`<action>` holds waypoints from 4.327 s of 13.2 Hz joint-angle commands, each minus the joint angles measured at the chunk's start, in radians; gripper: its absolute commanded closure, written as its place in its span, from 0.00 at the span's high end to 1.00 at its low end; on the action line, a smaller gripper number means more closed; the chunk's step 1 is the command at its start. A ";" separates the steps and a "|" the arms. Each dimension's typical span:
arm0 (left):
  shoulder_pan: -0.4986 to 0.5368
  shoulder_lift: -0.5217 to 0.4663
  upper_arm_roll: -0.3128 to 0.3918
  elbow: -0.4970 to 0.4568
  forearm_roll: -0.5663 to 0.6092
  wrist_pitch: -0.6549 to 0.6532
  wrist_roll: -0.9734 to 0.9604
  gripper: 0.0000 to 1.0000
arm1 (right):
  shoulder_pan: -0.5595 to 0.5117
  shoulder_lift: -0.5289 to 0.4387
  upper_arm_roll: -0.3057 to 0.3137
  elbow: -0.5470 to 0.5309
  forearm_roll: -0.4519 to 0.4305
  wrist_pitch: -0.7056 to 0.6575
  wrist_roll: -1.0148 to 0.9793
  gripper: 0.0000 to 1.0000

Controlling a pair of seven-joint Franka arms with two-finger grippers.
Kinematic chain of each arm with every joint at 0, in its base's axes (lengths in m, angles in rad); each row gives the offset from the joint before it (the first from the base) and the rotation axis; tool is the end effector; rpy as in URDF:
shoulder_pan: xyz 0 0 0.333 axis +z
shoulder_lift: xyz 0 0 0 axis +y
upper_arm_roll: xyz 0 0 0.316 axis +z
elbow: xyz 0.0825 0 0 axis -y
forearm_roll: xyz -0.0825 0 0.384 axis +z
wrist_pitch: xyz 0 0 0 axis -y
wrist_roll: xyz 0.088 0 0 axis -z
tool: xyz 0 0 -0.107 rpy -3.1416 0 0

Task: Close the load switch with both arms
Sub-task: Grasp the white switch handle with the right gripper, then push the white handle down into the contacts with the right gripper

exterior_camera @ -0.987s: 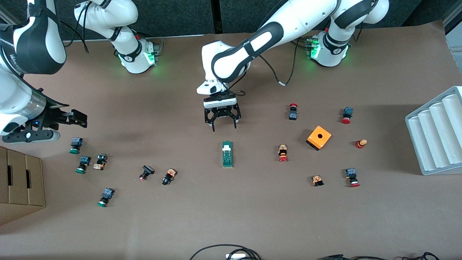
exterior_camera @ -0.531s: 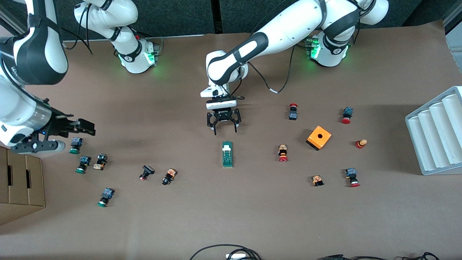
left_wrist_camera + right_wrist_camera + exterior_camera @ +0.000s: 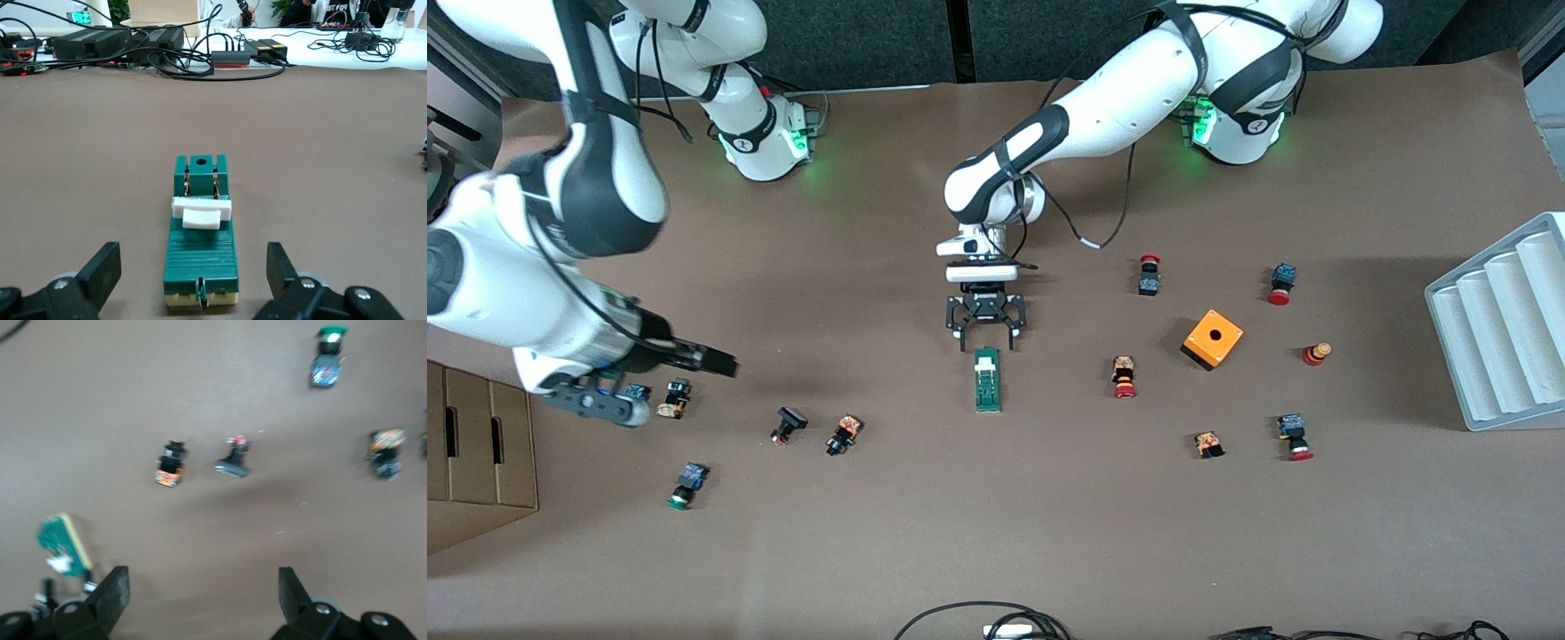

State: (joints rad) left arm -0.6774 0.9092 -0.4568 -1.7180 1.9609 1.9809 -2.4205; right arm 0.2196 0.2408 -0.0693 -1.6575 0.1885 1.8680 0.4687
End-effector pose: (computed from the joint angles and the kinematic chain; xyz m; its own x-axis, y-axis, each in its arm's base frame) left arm 0.3503 -0.5542 0.1010 0.4346 0.0057 0.9006 0.0028 -1.0000 0.0051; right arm 0.6209 0.1120 0.4666 0.9281 -0.3578 -0.1029 -0.3691 -0.9205 -0.1286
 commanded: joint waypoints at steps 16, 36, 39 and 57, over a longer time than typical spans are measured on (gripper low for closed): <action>-0.053 0.089 0.038 0.081 0.090 -0.048 -0.094 0.76 | 0.429 0.397 -0.007 0.134 0.140 0.565 1.324 1.00; -0.054 0.096 0.038 0.072 0.112 -0.079 -0.092 0.65 | 0.567 0.434 -0.006 -0.083 0.187 0.781 1.380 0.68; -0.068 0.108 0.038 0.072 0.113 -0.105 -0.094 0.65 | 0.572 0.439 -0.007 -0.088 0.187 0.792 1.378 0.62; -0.068 0.116 0.038 0.074 0.133 -0.117 -0.095 0.65 | 0.540 0.437 -0.015 -0.030 0.221 0.764 1.375 0.49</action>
State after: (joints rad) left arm -0.7287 1.0125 -0.4303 -1.6605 2.0774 1.8751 -2.4938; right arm 0.7704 0.6758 -0.0761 -1.7293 0.3780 2.6423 1.8542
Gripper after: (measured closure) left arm 0.344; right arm 0.502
